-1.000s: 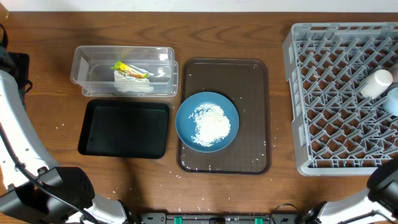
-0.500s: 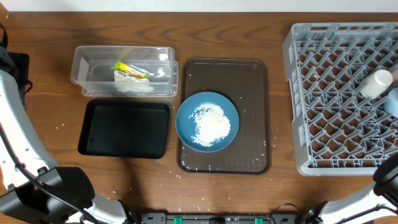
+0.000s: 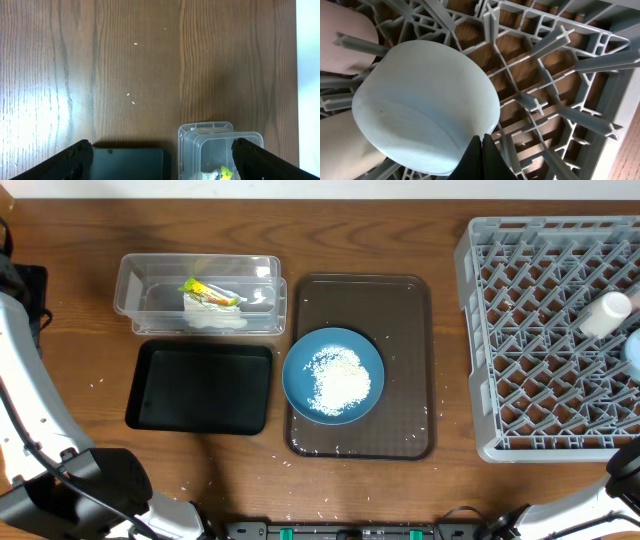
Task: Sort waste into correct bins and load items into the dishwasher rack
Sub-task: 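Settle the bowl beside the cups and open the right gripper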
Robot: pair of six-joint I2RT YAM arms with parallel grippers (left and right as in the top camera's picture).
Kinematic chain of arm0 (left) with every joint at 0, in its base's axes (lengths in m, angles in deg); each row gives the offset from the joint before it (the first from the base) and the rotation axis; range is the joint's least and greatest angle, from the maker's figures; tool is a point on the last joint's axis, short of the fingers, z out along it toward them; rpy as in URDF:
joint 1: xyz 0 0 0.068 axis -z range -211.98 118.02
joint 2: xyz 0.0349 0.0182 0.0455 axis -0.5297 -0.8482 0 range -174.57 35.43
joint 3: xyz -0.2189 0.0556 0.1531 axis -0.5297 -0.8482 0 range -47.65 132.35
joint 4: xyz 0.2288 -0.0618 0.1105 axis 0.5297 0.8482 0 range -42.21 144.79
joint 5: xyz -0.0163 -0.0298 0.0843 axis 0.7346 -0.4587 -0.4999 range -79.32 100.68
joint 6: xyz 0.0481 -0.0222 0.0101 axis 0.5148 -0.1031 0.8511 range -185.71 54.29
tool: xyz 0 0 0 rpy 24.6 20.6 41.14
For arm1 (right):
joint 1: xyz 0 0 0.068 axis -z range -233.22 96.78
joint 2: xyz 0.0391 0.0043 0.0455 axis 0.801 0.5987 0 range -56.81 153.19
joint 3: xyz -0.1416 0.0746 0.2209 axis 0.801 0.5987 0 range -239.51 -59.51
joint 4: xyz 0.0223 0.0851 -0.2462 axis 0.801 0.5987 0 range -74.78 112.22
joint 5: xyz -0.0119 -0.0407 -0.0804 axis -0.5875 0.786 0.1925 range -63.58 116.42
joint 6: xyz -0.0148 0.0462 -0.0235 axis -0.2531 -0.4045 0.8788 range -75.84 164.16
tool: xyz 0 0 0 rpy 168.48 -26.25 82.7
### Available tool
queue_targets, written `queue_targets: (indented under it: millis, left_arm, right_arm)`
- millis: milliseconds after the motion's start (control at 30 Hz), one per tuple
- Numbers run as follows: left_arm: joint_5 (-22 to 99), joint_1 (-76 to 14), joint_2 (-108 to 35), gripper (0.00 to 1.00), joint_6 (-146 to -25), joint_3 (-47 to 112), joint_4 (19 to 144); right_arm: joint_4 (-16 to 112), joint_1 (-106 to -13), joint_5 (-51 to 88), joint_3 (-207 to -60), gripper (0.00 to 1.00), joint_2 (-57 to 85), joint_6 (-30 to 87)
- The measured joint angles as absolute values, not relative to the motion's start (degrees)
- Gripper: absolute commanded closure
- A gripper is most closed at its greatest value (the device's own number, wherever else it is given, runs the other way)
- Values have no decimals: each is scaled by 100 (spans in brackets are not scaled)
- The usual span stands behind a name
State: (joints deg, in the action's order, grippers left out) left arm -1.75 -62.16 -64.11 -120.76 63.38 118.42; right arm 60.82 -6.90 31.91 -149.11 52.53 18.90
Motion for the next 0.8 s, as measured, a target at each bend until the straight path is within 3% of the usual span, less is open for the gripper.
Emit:
queue_targets:
  millis: [300,800]
  left_arm:
    - [-175,-6216,-6411,8,-12074,6338,11842]
    - [-175,-6216,-6411,8,-12074,6338,11842]
  right_arm:
    - [5868,-738,2383,-14911,99,5221,1917]
    - [5601,-801,2977,-14911,99,5341,1919]
